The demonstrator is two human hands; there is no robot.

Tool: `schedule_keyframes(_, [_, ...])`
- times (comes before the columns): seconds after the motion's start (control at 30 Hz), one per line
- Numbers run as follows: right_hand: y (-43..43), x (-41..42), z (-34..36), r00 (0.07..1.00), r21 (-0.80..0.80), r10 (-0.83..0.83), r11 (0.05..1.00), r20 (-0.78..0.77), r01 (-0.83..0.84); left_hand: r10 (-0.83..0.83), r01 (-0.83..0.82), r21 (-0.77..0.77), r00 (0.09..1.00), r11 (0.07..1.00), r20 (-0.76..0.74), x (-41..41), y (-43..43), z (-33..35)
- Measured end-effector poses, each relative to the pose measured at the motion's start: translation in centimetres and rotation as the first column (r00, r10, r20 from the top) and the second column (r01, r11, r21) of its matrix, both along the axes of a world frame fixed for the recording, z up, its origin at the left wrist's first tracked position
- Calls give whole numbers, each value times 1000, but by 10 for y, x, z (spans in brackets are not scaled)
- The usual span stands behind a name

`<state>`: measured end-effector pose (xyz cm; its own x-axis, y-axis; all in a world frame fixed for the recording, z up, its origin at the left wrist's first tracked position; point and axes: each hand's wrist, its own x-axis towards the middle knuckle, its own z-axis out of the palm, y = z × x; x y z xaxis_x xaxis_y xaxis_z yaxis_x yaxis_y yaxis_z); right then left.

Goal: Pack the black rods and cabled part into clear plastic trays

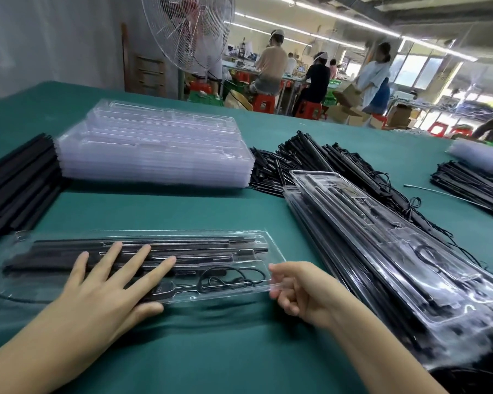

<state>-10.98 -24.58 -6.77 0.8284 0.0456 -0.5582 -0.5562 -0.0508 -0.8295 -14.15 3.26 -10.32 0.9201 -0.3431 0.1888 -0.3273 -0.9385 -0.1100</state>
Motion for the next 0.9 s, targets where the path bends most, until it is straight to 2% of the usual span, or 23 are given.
schedule_keyframes(0.3, [2,-3,-4,997,-52,49,998,64,-46,-9,10,61,1000,998,-23,4,10,9])
schedule_keyframes(0.57, [5,-2,-3,998,-36,-23,999,66,26,28,-22,157,999,987,-37,14,14,20])
schedule_keyframes(0.9, [3,-9,-6,974,-30,-14,999,224,21,-62,58,143,998,988,22,21,23,13])
